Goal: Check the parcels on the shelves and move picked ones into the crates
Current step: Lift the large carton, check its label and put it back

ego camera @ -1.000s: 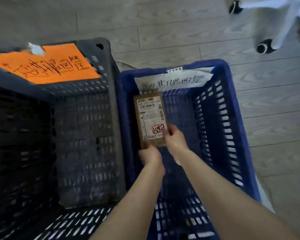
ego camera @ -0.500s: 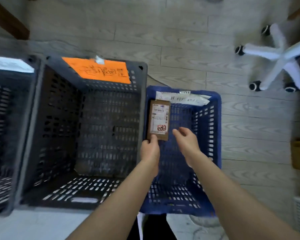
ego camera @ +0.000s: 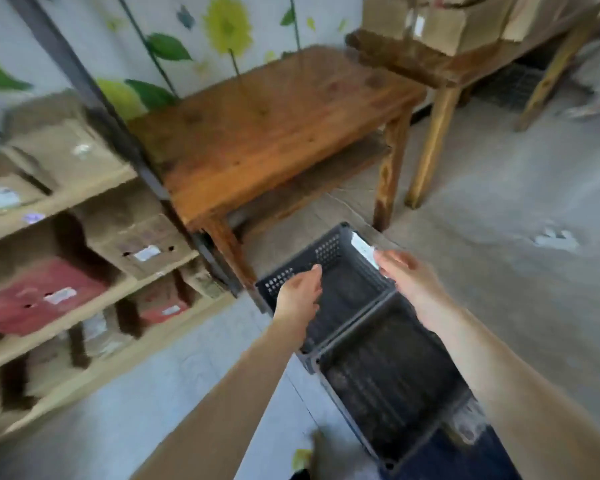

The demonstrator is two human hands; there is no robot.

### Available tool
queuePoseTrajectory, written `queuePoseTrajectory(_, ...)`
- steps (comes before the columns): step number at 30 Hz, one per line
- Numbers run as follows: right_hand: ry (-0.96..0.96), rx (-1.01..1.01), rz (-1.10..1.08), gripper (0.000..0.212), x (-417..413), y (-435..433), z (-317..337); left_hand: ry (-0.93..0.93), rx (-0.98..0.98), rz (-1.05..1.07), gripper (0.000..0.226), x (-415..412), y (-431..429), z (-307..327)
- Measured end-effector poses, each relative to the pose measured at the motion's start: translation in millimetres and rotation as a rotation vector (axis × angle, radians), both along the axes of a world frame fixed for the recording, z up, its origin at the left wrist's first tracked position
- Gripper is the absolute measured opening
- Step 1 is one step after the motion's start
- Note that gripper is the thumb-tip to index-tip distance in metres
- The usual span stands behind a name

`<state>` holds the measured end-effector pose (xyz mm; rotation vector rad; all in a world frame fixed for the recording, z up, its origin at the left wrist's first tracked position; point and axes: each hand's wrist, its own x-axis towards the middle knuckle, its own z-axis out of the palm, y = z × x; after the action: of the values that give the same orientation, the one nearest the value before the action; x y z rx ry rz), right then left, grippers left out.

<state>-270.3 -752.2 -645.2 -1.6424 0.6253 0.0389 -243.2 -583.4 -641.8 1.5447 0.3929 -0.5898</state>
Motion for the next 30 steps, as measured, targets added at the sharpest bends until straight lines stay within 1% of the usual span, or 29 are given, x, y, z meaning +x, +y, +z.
queuePoseTrajectory(2,-0.051,0.027,0.125,0.041,27.2,59.0,45.9,-0.085,0.004,0.101,0.028,5.3,62.3,43.0)
queuePoseTrajectory(5,-0.138,0.029,0.345,0.042,58.4,153.1,101.0,-0.168,0.016,0.266,0.026,5.6,161.0,96.8)
queuePoseTrajectory(7,-0.205,0.03,0.467,0.038,75.1,220.6,131.2,-0.231,0.046,0.407,0.027,2.8,232.1,123.3)
queuePoseTrajectory(10,-0.307,0.07,0.598,0.036,96.9,328.7,167.8,-0.345,0.091,0.565,0.026,-5.8,341.2,157.2)
queuePoseTrajectory(12,-0.365,0.111,0.676,0.029,104.1,402.3,189.6,-0.414,0.142,0.669,0.022,-13.4,415.9,180.6)
queuePoseTrajectory(14,-0.438,0.141,0.743,0.021,106.3,470.6,209.5,-0.473,0.171,0.74,0.023,-24.4,483.3,204.2)
queuePoseTrajectory(16,-0.512,0.175,0.793,0.021,106.4,531.4,228.8,-0.522,0.202,0.802,0.022,-34.5,539.6,228.6)
queuePoseTrajectory(19,-0.592,0.203,0.865,0.024,108.0,602.9,256.3,-0.612,0.219,0.877,0.024,-38.9,605.1,258.2)
queuePoseTrajectory(21,-0.639,0.185,0.917,0.028,111.5,640.1,272.2,-0.639,0.229,0.902,0.017,-35.1,639.9,273.5)
queuePoseTrajectory(27,-0.762,0.163,0.989,0.039,141.8,731.6,337.1,-0.763,0.203,0.924,0.025,-5.8,721.2,329.9)
queuePoseTrajectory(30,-0.861,0.158,0.984,0.037,164.6,773.8,371.9,-0.854,0.251,0.916,0.016,12.9,761.7,363.4)
